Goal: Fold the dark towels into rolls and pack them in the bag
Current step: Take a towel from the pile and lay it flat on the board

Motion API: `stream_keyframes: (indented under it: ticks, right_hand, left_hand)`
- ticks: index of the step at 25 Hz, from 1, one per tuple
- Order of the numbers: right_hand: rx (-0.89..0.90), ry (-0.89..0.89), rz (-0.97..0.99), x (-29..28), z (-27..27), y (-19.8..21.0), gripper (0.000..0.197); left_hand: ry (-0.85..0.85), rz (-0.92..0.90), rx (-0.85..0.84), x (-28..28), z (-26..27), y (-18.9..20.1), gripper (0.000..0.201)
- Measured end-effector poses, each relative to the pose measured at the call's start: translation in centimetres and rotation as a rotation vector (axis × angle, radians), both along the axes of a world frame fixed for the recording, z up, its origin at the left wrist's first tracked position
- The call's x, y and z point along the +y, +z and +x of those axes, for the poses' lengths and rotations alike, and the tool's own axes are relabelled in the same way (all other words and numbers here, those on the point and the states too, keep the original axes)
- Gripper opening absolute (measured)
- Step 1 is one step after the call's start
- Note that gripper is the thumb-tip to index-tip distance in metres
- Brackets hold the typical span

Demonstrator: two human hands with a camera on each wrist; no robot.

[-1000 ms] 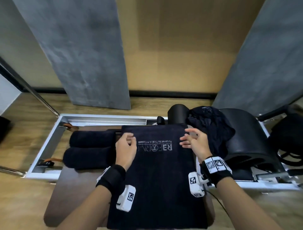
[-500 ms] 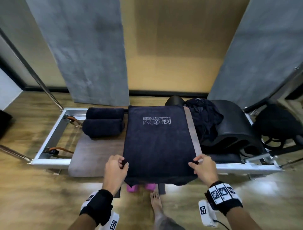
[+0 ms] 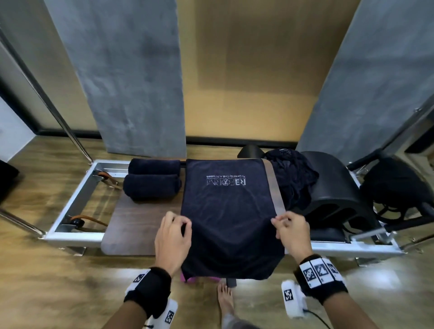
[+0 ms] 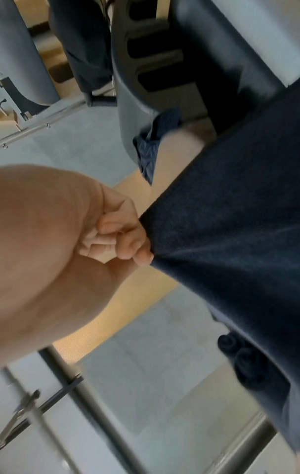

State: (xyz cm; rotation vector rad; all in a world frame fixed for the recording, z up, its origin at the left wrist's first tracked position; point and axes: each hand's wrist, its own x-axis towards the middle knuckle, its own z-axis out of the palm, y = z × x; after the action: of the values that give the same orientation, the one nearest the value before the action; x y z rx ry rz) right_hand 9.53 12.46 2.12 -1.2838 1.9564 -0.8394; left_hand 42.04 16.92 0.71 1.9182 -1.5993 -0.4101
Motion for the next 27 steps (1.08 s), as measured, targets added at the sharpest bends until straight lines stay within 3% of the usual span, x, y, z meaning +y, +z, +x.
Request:
stream_keyframes:
  ticks: [5,9,10,12,14,19,22,24,27]
  right_hand:
    - [-0.175,0.085,-0.096,-10.5,4.1,4.1,0.013]
    - [-0.283,0.170,-0.020,-16.6,7.4,4.6,0.004]
    - [-0.307,0.184,-0.006,-17.1,7.4,4.3,0.010]
    - [-0.334,0.189,0.023,-16.8,6.3,3.1,0.021]
    - [-0.335,0.163,0.071,-14.9,4.2,0.9,0.019]
    - [-0.031,0.084,0.322,-8.3,0.0,-4.1,0.026]
    - [-0.017,0.099,0.380,-5.9,0.3,-5.3,0.023]
    - [-0.179,0.004,0.318,-5.6,0.4,-4.9,0.017]
    - [-0.646,-0.210,0.078,-5.3,0.6,-2.9,0.010]
  left_hand:
    - [-0.027,-0.145,0.054,-10.7,-2.9,3.7,0.010]
    - [-0.048,-0.070,0.161,-17.3,-4.5,3.8,0.007]
    - [-0.051,-0.055,0.189,-17.8,-4.4,3.2,0.012]
    - [-0.036,-0.020,0.195,-17.1,-3.1,1.6,0.042]
    - [0.006,0.024,0.152,-14.3,-1.2,-0.6,0.053]
    - [0.057,0.341,0.044,-7.3,0.9,-4.4,0.032]
    - [0.033,0.403,0.081,-6.1,0.6,-4.7,0.021]
    - [0.094,0.326,0.197,-6.2,0.7,-4.6,0.018]
    - [0.205,0.110,0.594,-6.4,1.0,-3.5,0.014]
